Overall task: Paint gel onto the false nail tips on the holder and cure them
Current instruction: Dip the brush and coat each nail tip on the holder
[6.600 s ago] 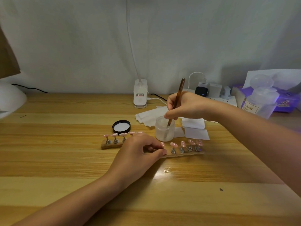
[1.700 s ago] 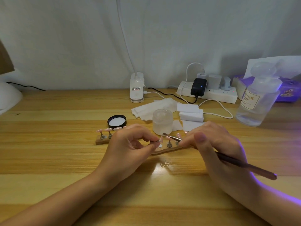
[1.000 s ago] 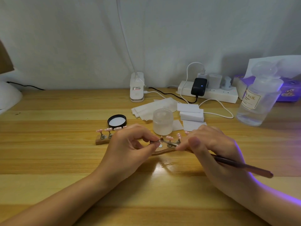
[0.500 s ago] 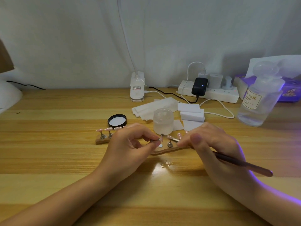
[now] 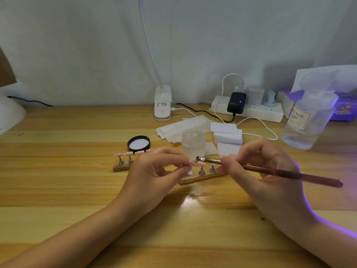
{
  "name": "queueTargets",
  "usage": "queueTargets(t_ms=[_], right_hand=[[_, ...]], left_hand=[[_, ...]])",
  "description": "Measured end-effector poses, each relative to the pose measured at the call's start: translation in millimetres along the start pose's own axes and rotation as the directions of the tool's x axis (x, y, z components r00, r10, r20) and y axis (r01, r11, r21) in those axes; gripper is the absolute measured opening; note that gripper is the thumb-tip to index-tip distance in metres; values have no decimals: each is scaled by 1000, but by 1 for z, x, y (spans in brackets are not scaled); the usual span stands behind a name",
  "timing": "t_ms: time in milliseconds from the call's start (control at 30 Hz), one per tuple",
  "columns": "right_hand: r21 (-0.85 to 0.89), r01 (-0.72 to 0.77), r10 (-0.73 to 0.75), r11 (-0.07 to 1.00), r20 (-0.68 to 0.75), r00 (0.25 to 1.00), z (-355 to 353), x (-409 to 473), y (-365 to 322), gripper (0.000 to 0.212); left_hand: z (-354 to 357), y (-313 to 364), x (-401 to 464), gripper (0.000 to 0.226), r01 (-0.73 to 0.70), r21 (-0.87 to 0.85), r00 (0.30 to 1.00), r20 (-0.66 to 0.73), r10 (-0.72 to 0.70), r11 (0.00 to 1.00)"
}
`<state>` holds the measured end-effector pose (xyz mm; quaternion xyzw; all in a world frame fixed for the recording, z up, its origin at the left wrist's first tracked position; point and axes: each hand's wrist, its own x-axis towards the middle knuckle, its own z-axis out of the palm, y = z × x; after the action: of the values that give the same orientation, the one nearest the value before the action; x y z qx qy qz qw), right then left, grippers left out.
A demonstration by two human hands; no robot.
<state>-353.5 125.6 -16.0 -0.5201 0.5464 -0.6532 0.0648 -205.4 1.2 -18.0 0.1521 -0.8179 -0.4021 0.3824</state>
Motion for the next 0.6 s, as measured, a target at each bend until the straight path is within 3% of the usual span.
queueTargets(t_ms=[100,400,600], right_hand=[[-11,-12,12,1000,-13,1000,0,-1,2,30],[-107,75,-70,991,49,996,3,-1,2,31],[-59,73,-72,996,22,997,3,0,3,28]], left_hand=[[1,1,0,17,-31,-20,999,13,31,999],[1,-4,1,16,-44,31,999,-3,45,999],[1,-4,0,16,-45,28,999,-20,45,999]])
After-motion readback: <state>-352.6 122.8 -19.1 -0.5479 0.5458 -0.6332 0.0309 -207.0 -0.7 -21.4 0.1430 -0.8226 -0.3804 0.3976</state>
